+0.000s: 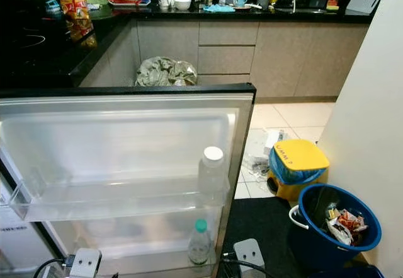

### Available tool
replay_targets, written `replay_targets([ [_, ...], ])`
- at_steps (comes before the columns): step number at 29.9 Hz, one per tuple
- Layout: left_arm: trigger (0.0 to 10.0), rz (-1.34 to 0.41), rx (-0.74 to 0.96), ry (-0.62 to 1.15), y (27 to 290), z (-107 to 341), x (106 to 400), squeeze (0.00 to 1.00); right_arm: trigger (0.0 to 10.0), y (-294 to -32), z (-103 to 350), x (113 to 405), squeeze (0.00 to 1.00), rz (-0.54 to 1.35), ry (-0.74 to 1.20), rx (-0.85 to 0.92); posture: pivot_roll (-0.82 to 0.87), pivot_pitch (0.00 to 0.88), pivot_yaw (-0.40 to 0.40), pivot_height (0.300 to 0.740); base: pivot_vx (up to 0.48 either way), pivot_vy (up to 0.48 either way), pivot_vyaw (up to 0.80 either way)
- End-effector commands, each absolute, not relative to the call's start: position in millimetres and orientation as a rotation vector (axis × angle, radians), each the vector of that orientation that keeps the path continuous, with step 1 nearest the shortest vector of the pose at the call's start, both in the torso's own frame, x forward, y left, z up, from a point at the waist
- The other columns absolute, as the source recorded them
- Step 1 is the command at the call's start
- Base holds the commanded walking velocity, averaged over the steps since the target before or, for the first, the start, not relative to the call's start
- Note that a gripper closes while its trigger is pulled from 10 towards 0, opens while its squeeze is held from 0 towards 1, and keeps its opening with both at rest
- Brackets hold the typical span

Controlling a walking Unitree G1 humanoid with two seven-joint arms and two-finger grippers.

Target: Restocking fridge

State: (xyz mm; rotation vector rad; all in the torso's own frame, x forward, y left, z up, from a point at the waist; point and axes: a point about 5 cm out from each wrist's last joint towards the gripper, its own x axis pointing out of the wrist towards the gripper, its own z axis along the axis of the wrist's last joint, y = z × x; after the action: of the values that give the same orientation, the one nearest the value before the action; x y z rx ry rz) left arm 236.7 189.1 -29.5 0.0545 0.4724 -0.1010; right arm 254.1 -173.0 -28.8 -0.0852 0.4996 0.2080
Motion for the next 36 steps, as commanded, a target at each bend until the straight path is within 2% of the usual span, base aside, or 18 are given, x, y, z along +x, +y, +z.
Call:
replay_targets([
  [1, 10.0, -0.114, 0.061, 0.482, 185.3, -32.5, 234.2, 0.0, 10.0, -171.7, -27.1, 255.2, 0.0, 0.217, 0.484, -0.074, -0.01, 0.07, -0.037, 0.64, 0.0, 0.0, 0.0],
  [10, 10.0, -0.119, 0.064, 0.476, 184.3, -31.6, 235.6, 0.0, 10.0, -170.4, -25.5, 256.5, 0.0, 0.229, 0.471, -0.072, -0.01, 0.072, -0.036, 0.655, 0.0, 0.0, 0.0],
  [26, 10.0, -0.127, 0.066, 0.47, 183.3, -30.7, 236.7, 0.0, 10.0, -168.3, -25.1, 256.8, 0.0, 0.234, 0.464, -0.084, -0.01, 0.069, -0.036, 0.655, 0.0, 0.0, 0.0],
  [29, 10.0, -0.132, 0.068, 0.468, 182.9, -30.4, 237.4, 0.0, 10.0, -166.3, -23.0, 257.7, 0.0, 0.253, 0.445, -0.028, -0.01, 0.069, -0.035, 0.67, 0.0, 0.0, 0.0],
  [36, 10.0, -0.138, 0.071, 0.467, 181.7, -30.2, 237.8, 0.0, 10.0, -165.3, -21.4, 258.7, 0.0, 0.258, 0.428, -0.047, -0.01, 0.069, -0.035, 0.699, 0.0, 0.0, 0.0],
])
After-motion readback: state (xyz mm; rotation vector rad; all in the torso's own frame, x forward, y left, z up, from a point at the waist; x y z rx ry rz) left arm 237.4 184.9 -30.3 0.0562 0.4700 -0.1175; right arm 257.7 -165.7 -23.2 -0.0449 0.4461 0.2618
